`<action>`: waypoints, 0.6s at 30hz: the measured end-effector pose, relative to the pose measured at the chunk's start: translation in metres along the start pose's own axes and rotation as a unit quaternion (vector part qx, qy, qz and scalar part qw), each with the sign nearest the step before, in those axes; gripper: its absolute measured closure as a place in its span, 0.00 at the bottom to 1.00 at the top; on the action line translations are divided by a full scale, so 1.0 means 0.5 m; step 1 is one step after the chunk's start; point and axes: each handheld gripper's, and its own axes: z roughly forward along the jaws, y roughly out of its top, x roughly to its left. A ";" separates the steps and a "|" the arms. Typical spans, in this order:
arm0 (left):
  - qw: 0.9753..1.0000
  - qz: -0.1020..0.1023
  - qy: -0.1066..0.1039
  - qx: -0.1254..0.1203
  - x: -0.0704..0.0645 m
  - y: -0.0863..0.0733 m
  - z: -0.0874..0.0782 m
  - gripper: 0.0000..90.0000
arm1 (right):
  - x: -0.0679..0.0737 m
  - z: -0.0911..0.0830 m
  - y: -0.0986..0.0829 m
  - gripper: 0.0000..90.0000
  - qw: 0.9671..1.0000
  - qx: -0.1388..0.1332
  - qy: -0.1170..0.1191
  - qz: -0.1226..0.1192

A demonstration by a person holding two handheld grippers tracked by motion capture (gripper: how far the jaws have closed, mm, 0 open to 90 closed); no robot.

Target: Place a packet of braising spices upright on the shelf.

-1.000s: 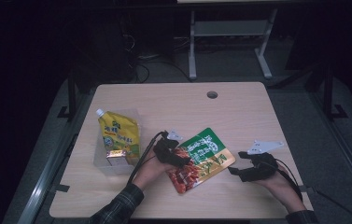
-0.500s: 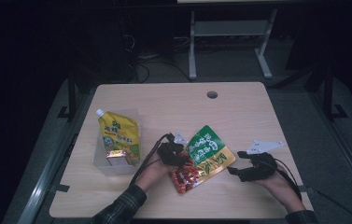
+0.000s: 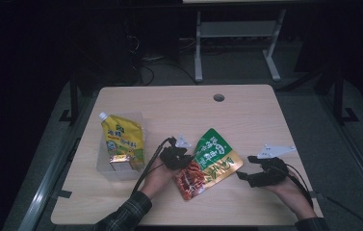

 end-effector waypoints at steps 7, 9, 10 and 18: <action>0.998 -0.025 -0.015 -0.057 0.002 0.013 -0.048 1.00 | 0.010 -0.004 -0.013 0.23 1.000 0.000 0.007 0.014; 0.997 -0.026 -0.019 -0.070 -0.002 0.019 -0.065 1.00 | 0.011 -0.002 -0.015 0.23 1.000 -0.003 0.007 0.016; 0.996 -0.031 -0.022 -0.081 -0.005 0.022 -0.072 1.00 | 0.011 0.000 -0.015 0.23 1.000 -0.007 0.012 0.020; 0.990 -0.049 -0.042 -0.126 -0.013 0.033 -0.124 1.00 | 0.030 0.015 0.001 0.27 0.998 -0.038 0.045 0.021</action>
